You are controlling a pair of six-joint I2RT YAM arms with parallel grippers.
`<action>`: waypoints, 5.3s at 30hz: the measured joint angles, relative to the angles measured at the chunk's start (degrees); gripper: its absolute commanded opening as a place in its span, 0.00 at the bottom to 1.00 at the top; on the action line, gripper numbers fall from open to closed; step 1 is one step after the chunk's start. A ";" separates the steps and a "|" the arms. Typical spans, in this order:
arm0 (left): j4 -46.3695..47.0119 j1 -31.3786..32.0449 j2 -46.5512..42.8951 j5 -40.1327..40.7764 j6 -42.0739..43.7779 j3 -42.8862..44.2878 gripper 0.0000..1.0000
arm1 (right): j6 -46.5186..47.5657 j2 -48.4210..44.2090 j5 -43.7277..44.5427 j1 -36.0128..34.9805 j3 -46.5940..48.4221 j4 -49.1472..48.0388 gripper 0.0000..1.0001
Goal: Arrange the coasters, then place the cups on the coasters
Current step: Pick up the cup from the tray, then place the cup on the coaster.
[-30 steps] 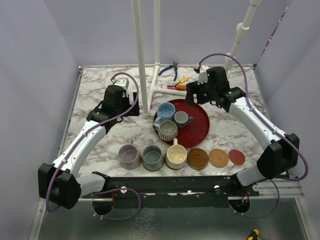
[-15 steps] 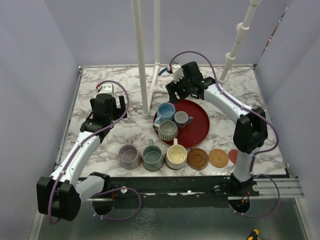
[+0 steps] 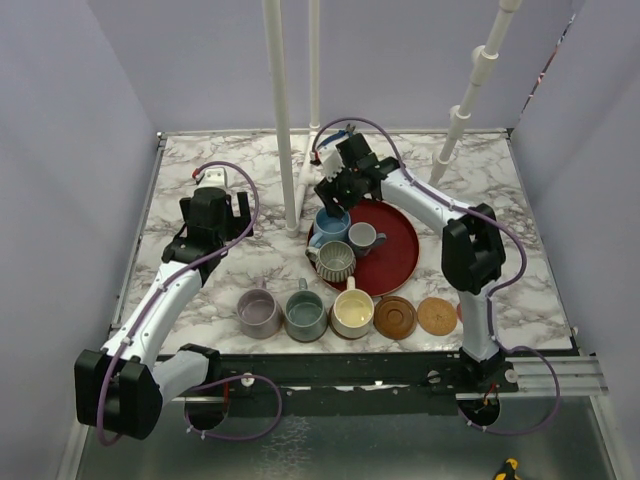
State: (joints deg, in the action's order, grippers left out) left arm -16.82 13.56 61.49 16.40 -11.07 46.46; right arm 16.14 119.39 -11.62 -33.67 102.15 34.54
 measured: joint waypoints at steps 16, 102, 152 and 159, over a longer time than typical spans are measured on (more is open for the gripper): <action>-0.17 0.00 1.90 0.00 0.00 0.00 0.99 | 0.46 4.50 3.15 -1.09 0.68 -2.89 0.22; 16.24 44.63 24.92 5.40 -30.25 23.15 0.90 | -77.48 -47.10 42.69 -0.35 -32.09 21.81 0.00; 2.27 46.14 39.45 14.01 -18.88 33.79 0.00 | -58.38 -54.34 31.28 1.64 -39.34 5.81 0.64; 2.47 45.90 39.06 11.98 -16.04 33.77 0.00 | -46.40 -54.82 20.09 8.79 -38.01 5.40 0.65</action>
State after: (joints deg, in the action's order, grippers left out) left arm -14.35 59.46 100.55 28.38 -27.11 80.23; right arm -30.26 64.58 8.47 -24.88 64.14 39.94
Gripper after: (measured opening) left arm 0.038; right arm 0.646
